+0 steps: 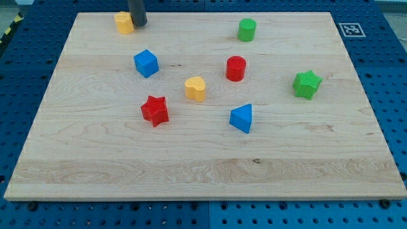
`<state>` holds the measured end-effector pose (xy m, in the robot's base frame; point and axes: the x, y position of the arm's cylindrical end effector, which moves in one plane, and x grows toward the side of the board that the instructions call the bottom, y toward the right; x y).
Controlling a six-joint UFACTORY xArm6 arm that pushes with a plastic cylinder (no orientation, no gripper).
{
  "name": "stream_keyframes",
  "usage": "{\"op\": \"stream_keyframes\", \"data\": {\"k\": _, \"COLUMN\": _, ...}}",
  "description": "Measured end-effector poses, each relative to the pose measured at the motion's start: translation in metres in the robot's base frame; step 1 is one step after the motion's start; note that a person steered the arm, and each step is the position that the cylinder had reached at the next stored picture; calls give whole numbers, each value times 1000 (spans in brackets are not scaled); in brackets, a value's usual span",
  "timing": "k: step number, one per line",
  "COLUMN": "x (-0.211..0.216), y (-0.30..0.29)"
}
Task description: Move blue cube towards top left
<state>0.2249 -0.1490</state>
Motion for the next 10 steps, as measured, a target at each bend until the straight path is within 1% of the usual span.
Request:
{"op": "stream_keyframes", "data": {"k": 1, "x": 0, "y": -6}}
{"op": "stream_keyframes", "data": {"k": 2, "x": 0, "y": -25}}
{"op": "stream_keyframes", "data": {"k": 3, "x": 0, "y": -27}}
{"op": "stream_keyframes", "data": {"k": 4, "x": 21, "y": 13}}
{"op": "stream_keyframes", "data": {"k": 5, "x": 72, "y": 53}}
{"op": "stream_keyframes", "data": {"k": 6, "x": 124, "y": 74}}
{"op": "stream_keyframes", "data": {"k": 7, "x": 133, "y": 74}}
{"op": "stream_keyframes", "data": {"k": 8, "x": 164, "y": 74}}
{"op": "stream_keyframes", "data": {"k": 9, "x": 164, "y": 74}}
{"op": "stream_keyframes", "data": {"k": 10, "x": 161, "y": 54}}
